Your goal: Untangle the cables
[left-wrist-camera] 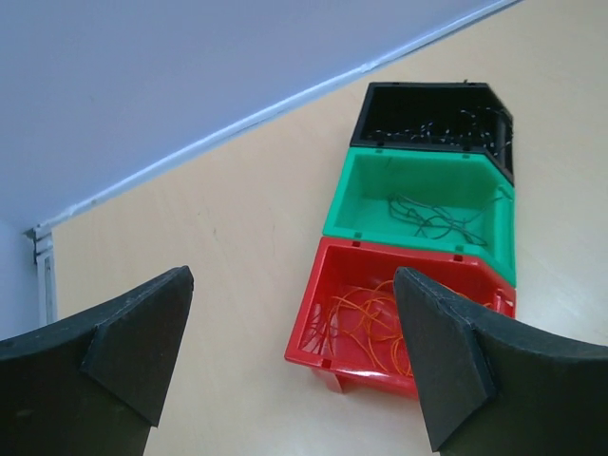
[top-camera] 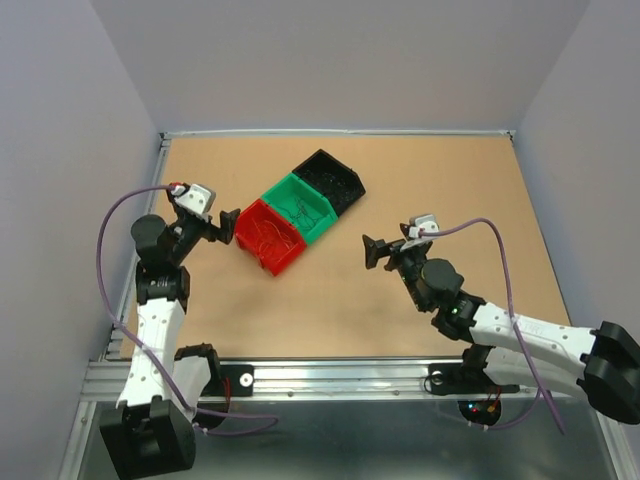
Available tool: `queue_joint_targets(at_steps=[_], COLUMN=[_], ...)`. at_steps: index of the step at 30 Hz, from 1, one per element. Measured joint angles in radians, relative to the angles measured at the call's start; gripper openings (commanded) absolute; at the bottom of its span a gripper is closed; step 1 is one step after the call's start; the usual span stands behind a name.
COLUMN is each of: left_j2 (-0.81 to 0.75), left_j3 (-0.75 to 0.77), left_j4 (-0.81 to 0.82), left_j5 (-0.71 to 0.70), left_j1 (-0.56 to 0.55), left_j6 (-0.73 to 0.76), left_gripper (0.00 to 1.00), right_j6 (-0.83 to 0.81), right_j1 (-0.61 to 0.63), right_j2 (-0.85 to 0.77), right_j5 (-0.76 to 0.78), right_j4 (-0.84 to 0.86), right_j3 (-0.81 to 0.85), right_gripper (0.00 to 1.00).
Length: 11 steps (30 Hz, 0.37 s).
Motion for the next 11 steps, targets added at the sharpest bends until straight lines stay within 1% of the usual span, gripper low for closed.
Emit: queue_joint_targets(at_steps=[5, 8, 11], left_j2=[-0.176, -0.197, -0.174], left_j3=[-0.091, -0.094, -0.094], left_j4=[0.059, 0.102, 0.114], left_j5=[0.068, 0.089, 0.089], left_j1=[0.0, 0.0, 0.0], left_j6=[0.005, 0.008, 0.008], left_gripper=[0.99, 0.99, 0.99], right_j6=[0.001, 0.001, 0.0], right_j1=[0.0, 0.0, 0.0], right_j2=[-0.117, -0.164, -0.187], right_j5=[-0.009, -0.015, -0.035], right_j4=[0.068, 0.104, 0.139], right_j3=[-0.144, -0.194, -0.217], right_gripper=[1.0, 0.98, 0.99])
